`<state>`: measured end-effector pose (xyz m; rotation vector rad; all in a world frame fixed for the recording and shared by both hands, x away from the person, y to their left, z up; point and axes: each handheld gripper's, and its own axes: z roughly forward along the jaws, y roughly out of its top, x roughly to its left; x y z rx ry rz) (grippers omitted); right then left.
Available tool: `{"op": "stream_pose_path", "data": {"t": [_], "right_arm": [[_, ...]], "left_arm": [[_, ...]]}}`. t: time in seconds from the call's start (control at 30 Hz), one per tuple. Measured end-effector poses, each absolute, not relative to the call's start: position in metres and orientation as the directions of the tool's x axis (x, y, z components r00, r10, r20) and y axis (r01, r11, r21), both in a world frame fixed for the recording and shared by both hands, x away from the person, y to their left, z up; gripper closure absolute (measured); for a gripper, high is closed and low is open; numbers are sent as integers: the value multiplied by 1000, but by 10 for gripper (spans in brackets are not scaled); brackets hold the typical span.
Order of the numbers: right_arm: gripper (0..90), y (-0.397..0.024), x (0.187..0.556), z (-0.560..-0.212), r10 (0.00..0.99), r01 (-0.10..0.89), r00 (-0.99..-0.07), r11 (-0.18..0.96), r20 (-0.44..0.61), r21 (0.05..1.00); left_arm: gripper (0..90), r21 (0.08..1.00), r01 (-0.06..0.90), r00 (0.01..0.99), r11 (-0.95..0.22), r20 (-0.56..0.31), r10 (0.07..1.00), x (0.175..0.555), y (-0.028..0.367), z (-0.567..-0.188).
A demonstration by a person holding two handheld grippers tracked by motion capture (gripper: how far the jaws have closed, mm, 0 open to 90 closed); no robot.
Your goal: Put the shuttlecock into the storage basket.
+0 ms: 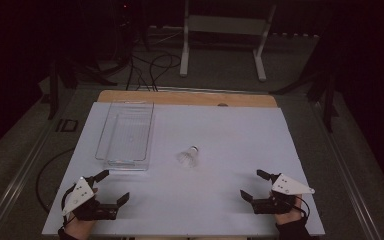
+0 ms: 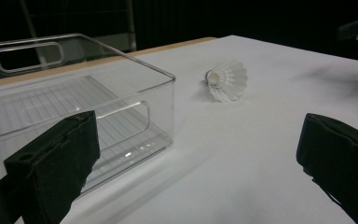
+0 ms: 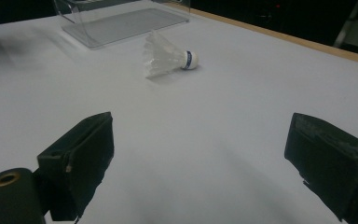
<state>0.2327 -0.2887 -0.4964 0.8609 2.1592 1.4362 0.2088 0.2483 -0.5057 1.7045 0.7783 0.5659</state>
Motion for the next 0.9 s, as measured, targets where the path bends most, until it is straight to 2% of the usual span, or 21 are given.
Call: {"op": "stream_pose_path", "data": {"t": [0.27,0.3,0.6,0.73,0.9], "right_arm": [[83,-284,228,-493,679,241,-734,289,-21,926],[83,-284,229,-493,677,246,-736,288,-14,926],[83,-286,228,-492,680,254,-733,276,-2,927],[83,-286,227,-491,683,250,-730,273,-4,929],[83,-287,227,-490,692,257,-722,267,0,929]], "left_arm": [[0,964,222,662,-145,-40,749,209,252,-505],[0,959,244,665,-142,-59,745,210,252,-505],[0,955,244,683,-169,-46,729,208,250,-502],[0,949,272,698,-158,-82,712,208,248,-494],[0,949,267,701,-166,-73,710,208,246,-488]]}}
